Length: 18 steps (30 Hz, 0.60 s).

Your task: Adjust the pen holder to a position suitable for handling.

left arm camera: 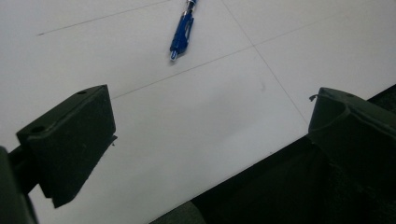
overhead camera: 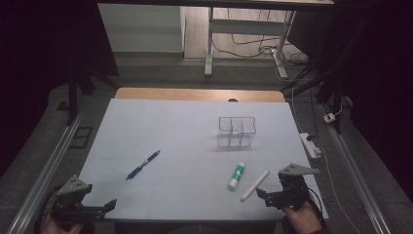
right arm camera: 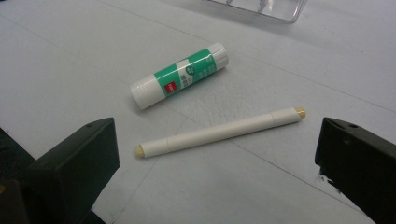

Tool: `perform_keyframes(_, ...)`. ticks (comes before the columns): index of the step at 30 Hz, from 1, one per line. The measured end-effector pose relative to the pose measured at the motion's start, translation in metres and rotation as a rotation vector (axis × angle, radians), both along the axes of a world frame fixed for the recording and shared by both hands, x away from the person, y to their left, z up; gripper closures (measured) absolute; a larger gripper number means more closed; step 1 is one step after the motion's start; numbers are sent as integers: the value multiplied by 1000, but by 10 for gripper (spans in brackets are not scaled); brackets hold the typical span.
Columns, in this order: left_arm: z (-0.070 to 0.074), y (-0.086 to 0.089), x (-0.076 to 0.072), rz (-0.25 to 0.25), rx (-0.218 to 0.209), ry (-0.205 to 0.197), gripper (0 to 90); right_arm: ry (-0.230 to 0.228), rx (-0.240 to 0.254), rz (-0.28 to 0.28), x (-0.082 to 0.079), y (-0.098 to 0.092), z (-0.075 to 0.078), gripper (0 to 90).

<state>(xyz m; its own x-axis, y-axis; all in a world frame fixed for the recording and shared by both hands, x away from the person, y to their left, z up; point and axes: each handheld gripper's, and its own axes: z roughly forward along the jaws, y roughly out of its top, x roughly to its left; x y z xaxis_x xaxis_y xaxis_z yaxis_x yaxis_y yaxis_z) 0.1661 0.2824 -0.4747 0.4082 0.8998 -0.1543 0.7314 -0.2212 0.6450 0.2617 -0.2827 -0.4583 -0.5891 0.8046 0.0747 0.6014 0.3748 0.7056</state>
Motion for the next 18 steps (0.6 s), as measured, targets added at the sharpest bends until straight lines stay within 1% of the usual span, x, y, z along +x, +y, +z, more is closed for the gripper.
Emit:
perform_keyframes(5, -1, -2, 1, -20, 8, 12, 14, -1, -1, -9, 1, 0, 0, 0)
perform_keyframes(6, -1, -2, 1, -25, 10, 15, 15, -6, 4, -8, 0, -1, 1, 0)
perform_keyframes(9, -1, -4, 2, -34, 24, 18, 16, 4, 33, -13, 0, -2, 2, 0)
perform_keyframes(13, -1, -3, 2, -32, 17, 20, 17, 2, 41, -5, 0, 0, 2, 0)
perform_keyframes(18, -1, -3, 2, -31, 15, 21, 20, -20, 47, 3, 2, 3, 2, 0)
